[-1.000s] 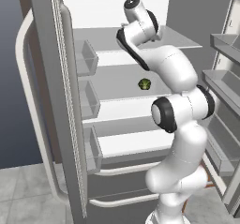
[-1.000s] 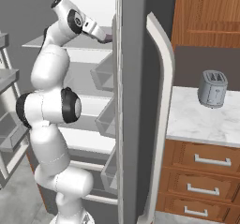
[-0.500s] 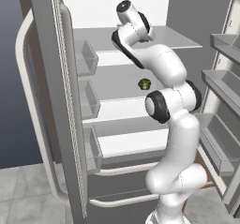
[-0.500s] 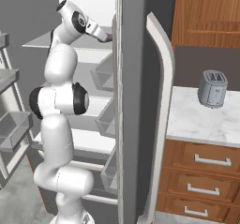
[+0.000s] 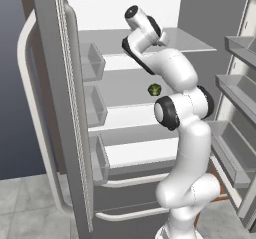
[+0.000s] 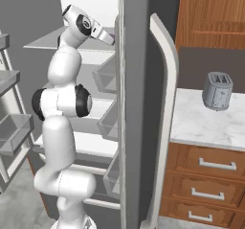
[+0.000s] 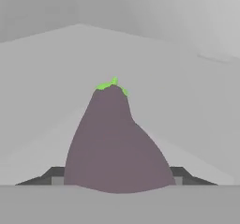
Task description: Place the cold items (eggplant and broccoli) from the fridge in one tupperware on the dining counter. Place the warm items (kebab skewer and hot dog) in the stove area in another tupperware.
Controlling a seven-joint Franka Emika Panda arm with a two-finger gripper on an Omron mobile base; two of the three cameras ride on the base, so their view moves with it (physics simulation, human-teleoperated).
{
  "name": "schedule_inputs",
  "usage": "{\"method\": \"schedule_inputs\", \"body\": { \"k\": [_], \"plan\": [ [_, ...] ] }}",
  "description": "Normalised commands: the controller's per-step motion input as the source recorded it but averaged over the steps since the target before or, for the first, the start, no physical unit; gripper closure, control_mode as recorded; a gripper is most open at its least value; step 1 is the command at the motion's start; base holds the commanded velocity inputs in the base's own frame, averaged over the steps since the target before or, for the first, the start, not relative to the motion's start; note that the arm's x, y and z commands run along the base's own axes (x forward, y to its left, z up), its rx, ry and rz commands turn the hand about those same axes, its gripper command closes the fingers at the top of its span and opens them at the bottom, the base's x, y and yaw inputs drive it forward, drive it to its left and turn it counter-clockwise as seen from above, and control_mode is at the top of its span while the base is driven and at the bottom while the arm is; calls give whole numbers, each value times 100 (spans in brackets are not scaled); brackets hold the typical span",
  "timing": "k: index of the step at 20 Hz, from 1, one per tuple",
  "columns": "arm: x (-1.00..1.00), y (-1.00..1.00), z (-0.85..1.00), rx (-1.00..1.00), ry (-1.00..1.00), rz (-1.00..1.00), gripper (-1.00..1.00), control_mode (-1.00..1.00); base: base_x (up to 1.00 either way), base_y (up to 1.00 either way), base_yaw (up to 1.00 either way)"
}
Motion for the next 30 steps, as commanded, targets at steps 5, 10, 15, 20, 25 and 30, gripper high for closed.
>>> {"method": "schedule_inputs", "body": {
  "k": [5,10,15,20,25,30],
  "plan": [
    [-23,-13,-40,5,-11,-7,100,-100,0,0,0],
    [-86,34,51,24,-3,0,100,-100,0,0,0],
    [-100,82,11,3,14,13,100,-100,0,0,0],
    [-100,53,-36,-5,4,1,100,-100,0,0,0],
    [-100,-48,-92,0,-8,-3,100,-100,0,0,0],
    [-100,-62,-100,0,-7,-7,100,-100,0,0,0]
  ]
}}
